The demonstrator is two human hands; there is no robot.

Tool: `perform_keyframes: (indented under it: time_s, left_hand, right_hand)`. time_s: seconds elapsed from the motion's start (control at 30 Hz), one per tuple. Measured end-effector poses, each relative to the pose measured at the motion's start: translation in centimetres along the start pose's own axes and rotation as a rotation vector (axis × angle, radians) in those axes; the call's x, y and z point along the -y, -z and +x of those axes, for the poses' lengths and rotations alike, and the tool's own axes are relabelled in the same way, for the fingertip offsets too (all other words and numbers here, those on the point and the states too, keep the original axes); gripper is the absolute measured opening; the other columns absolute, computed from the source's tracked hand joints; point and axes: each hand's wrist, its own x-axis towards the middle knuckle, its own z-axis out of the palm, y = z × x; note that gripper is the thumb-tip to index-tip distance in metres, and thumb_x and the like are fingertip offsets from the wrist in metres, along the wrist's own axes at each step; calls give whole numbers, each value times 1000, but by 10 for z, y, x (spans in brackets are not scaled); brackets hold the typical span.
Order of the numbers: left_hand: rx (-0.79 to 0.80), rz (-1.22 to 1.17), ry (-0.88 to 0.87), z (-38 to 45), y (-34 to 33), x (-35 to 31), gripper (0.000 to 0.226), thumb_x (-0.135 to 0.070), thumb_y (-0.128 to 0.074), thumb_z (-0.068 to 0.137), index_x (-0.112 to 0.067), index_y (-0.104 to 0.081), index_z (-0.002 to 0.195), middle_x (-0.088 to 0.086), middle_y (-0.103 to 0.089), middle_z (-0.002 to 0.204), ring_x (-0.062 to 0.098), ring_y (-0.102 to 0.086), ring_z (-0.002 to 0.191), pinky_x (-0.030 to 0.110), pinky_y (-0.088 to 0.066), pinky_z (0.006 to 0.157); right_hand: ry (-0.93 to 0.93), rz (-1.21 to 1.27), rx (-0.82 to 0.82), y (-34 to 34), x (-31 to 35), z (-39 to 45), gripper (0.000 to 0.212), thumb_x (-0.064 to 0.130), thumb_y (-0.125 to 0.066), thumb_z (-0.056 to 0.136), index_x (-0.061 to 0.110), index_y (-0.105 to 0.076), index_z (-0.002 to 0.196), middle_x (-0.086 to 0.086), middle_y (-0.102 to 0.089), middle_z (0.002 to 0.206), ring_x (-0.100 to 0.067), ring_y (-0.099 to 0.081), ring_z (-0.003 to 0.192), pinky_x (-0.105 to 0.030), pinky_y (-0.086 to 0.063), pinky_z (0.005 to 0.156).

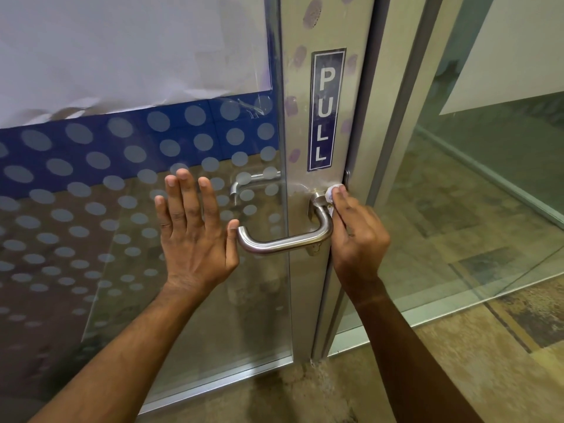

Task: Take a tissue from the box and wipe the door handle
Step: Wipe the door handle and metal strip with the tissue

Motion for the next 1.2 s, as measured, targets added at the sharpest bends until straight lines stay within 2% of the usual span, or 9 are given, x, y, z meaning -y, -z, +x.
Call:
perform_keyframes:
  time_s: [0.13,0.27,0.4,0.53,0.67,0.8,1.0,1.2]
  left_hand:
    - [10,5,6,-1,0,0,97,-44,-45,94,-12,26,152,2,41,156,21,32,147,41,18,121]
    - [10,-4,7,0,1,-1,96,-44,-43,94,-12,26,152,2,41,156,20,32,147,41,18,121]
    - [8,-15,5,-1,2,-1,94,-44,-42,95,-12,25,153,2,39,157,21,31,148,41,17,122]
    - [19,-3,3,0,3,0,94,-45,-41,95,-11,25,152,2,40,157,21,32,148,40,18,122]
    - [19,-7,7,-1,3,0,94,-44,-43,95,-10,24,152,3,40,157,21,32,147,40,18,121]
    - [23,-8,6,0,3,-1,96,-44,-44,94,-11,26,152,2,41,156,21,33,147,40,19,121]
    - [21,-1,9,-1,1,1,97,-44,-46,94,-10,24,153,4,40,157,22,32,147,40,20,121]
    - [20,-1,4,0,2,1,92,-46,-40,96,-11,25,152,4,40,157,22,32,148,40,20,121]
  right_hand:
    - [3,-2,101,2,0,-14,32,-2,-58,92,-5,-60,124,-19,-65,121,-25,-67,106,-34,-54,92]
    - [-55,30,145,2,-1,-20,43,-15,-61,84,-5,-59,125,-18,-64,123,-24,-66,109,-34,-54,93]
    - [-107,50,198,6,0,-32,43,-20,-60,79,-9,-61,121,-20,-65,120,-26,-68,105,-37,-57,89]
    - [-113,72,145,6,4,-27,39,-16,-61,84,-8,-60,122,-18,-65,120,-24,-67,108,-37,-56,91]
    - [-106,79,134,2,4,-21,40,-14,-63,86,-6,-59,124,-16,-68,117,-22,-68,102,-33,-55,90]
    - [-149,29,225,8,-2,-38,31,-20,-62,79,-10,-68,108,-20,-72,95,-27,-69,81,-41,-59,75]
    - [-168,161,5,17,12,-8,25,-12,-68,83,-9,-69,108,-14,-73,101,-18,-71,90,-30,-58,81]
    - [-133,45,55,16,29,29,28,-8,-69,83,-5,-69,111,-17,-72,98,-25,-70,89,-26,-53,87]
